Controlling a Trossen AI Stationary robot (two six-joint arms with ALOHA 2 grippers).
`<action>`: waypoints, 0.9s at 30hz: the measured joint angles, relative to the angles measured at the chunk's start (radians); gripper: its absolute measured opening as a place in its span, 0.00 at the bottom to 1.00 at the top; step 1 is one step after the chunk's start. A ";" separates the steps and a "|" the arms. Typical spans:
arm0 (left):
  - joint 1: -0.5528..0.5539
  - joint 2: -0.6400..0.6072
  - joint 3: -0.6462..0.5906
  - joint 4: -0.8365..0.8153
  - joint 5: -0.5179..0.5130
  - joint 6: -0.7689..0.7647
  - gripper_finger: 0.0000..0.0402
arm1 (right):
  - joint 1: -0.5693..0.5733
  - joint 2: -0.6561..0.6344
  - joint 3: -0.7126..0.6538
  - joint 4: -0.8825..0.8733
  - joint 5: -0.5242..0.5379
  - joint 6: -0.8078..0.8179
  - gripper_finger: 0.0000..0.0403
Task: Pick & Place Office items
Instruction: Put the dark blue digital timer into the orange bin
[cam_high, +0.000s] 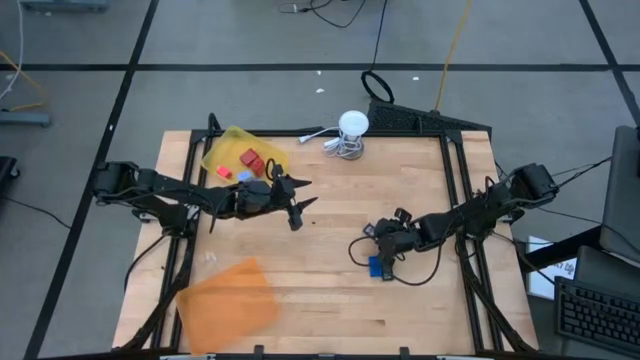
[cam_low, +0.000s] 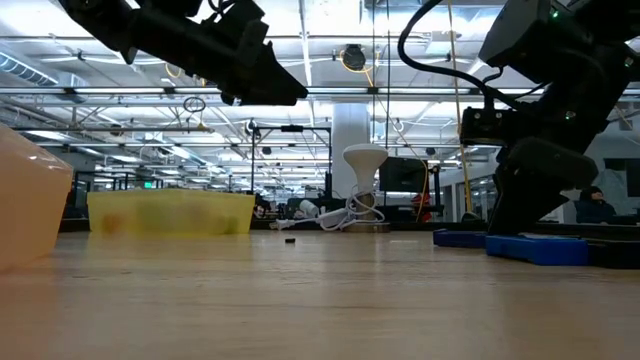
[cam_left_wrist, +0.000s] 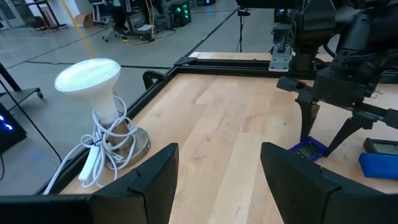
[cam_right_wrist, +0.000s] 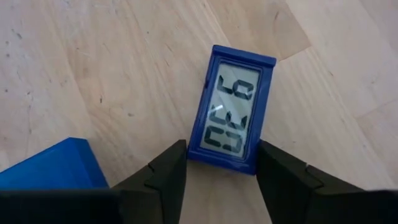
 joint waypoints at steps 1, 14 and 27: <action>0.000 0.000 0.000 0.000 0.000 0.000 0.57 | -0.001 -0.001 0.000 0.000 0.001 -0.005 0.40; 0.000 0.000 -0.001 0.065 0.000 -0.118 0.57 | -0.035 -0.168 -0.001 0.007 0.053 -0.154 0.39; 0.025 0.000 -0.001 0.177 0.080 -0.624 0.57 | -0.035 -0.277 0.000 0.322 0.280 -0.845 0.40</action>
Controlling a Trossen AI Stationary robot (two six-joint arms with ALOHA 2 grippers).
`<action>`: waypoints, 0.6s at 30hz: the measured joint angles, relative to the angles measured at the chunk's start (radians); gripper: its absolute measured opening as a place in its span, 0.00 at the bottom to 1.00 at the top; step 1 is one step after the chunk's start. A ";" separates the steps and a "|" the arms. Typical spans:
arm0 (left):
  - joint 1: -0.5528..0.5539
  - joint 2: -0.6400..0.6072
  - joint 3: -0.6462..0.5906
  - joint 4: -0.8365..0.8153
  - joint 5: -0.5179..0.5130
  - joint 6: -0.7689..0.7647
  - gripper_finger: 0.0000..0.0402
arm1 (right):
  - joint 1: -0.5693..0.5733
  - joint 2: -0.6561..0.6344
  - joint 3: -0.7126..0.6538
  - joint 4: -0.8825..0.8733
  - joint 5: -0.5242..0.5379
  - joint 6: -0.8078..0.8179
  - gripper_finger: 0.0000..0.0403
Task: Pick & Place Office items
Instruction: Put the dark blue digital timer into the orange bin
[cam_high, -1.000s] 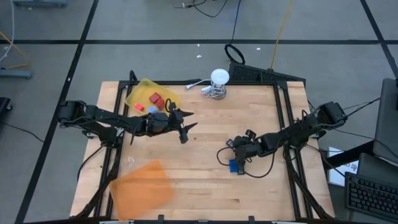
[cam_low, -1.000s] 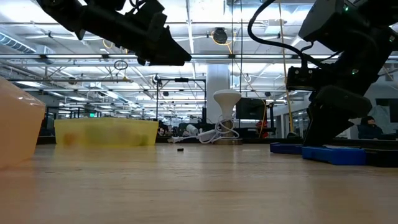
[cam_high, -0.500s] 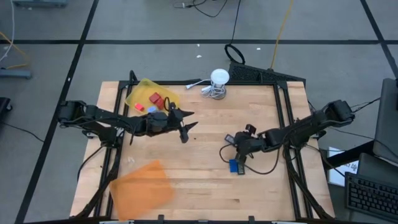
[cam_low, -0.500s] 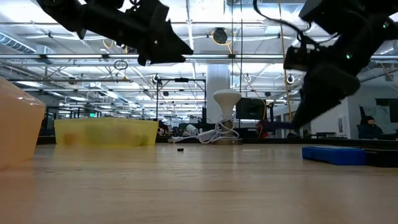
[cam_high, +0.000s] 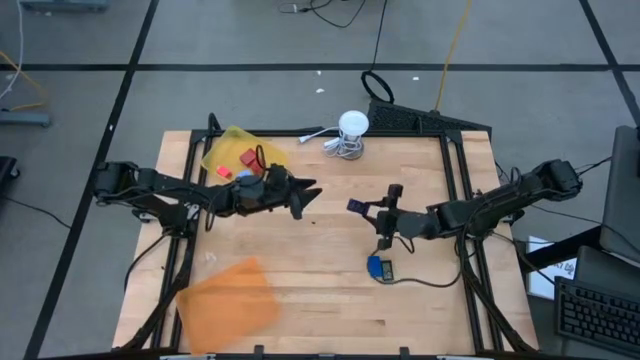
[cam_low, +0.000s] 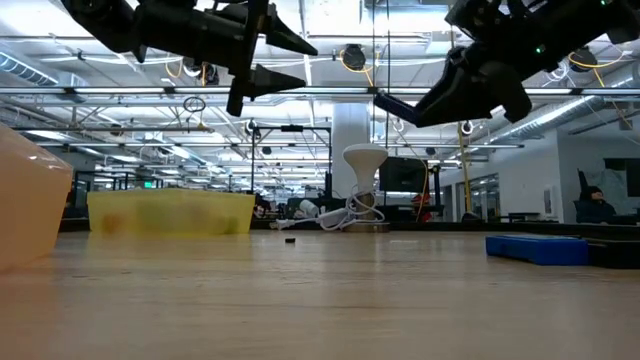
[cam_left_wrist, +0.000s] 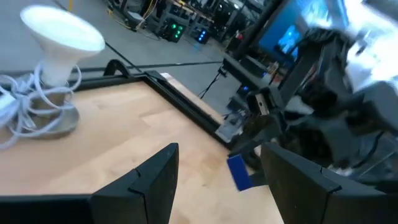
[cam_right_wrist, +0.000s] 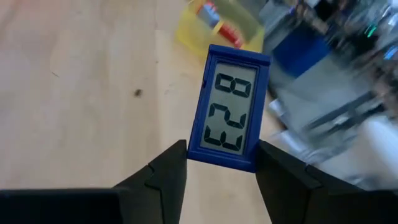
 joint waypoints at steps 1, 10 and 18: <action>0.000 0.000 0.000 0.003 0.000 -0.028 0.57 | 0.000 0.000 0.000 0.013 0.016 -0.056 0.40; -0.004 0.096 0.038 0.000 0.064 -0.133 0.57 | 0.001 0.003 0.000 0.033 0.041 -0.150 0.39; -0.004 0.276 0.216 -0.013 0.212 -0.108 0.57 | 0.006 0.010 0.000 0.066 0.040 -0.193 0.40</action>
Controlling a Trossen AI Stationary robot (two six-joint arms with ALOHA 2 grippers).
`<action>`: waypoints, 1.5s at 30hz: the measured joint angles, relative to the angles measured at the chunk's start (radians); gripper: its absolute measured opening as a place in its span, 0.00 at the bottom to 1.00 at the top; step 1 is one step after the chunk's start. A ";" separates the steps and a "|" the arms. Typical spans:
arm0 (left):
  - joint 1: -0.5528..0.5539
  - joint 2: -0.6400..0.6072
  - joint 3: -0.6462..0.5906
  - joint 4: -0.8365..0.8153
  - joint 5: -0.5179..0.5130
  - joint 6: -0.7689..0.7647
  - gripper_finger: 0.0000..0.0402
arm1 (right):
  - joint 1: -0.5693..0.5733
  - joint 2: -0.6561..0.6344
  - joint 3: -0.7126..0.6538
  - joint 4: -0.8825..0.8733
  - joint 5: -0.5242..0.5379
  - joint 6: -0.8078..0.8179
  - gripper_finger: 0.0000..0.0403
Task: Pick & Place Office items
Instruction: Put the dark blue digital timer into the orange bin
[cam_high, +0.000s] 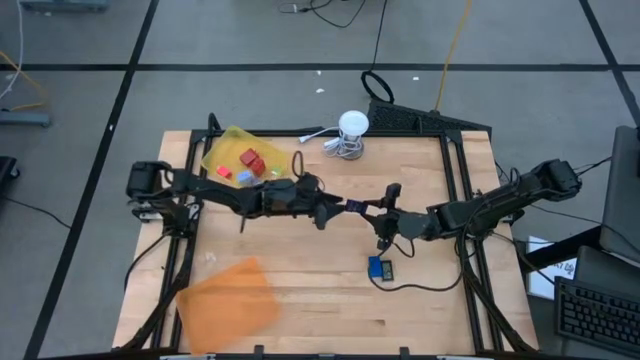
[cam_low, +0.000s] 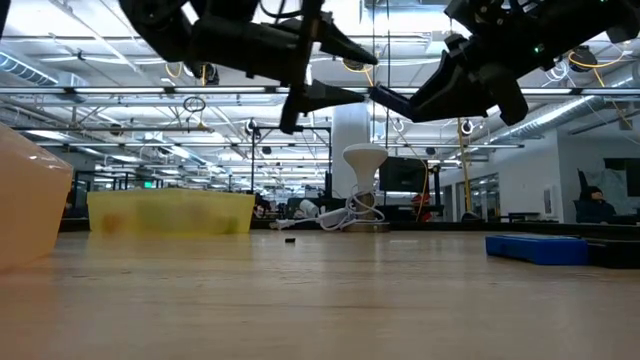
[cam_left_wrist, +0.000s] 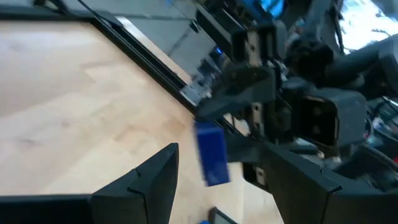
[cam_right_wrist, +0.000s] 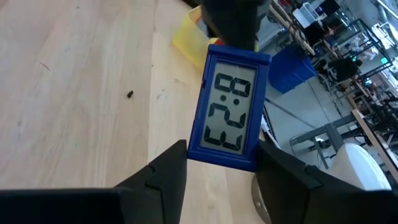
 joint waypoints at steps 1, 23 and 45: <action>0.000 0.014 0.016 -0.010 0.017 -0.005 0.57 | 0.001 0.000 0.000 0.001 0.000 0.000 0.39; -0.001 0.075 0.070 -0.048 0.013 -0.033 0.57 | 0.014 0.000 0.000 0.052 0.001 -0.042 0.39; 0.010 0.074 0.079 -0.046 0.053 -0.033 0.46 | 0.014 0.000 -0.001 0.039 0.000 -0.038 0.39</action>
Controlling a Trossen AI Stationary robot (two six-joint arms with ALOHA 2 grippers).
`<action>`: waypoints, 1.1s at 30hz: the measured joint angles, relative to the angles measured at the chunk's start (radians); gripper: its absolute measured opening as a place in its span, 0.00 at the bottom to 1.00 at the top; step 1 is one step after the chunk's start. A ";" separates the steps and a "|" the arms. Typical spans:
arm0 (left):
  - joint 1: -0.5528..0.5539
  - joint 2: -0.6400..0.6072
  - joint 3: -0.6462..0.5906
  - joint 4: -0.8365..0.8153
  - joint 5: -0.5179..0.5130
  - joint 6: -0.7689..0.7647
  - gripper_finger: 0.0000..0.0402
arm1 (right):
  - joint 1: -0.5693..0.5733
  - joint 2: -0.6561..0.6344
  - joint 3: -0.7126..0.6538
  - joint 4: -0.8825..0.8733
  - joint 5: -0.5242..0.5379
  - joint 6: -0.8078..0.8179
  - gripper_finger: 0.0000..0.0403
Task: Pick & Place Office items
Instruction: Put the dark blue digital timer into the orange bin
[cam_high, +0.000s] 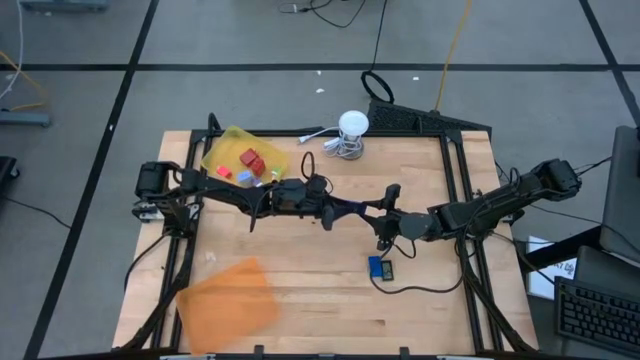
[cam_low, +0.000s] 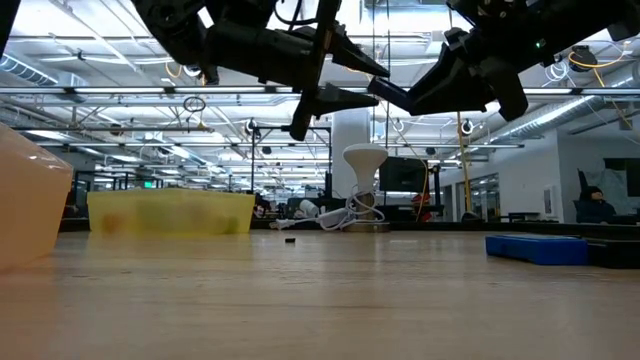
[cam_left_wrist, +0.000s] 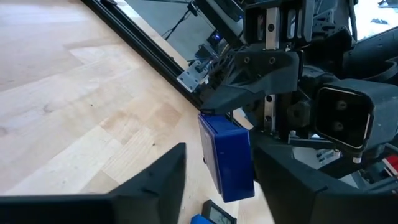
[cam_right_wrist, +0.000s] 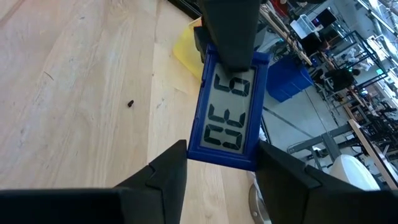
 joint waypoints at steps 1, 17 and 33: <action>0.000 0.000 0.000 0.000 0.000 0.000 0.43 | 0.000 0.000 0.000 0.000 0.000 0.000 0.39; 0.020 -0.041 -0.001 -0.013 0.000 0.242 0.16 | 0.000 -0.028 0.001 -0.012 -0.005 0.283 0.51; -0.120 -0.256 -0.087 -0.124 -0.248 0.529 0.16 | 0.038 -0.346 -0.013 -0.186 -0.139 0.451 0.69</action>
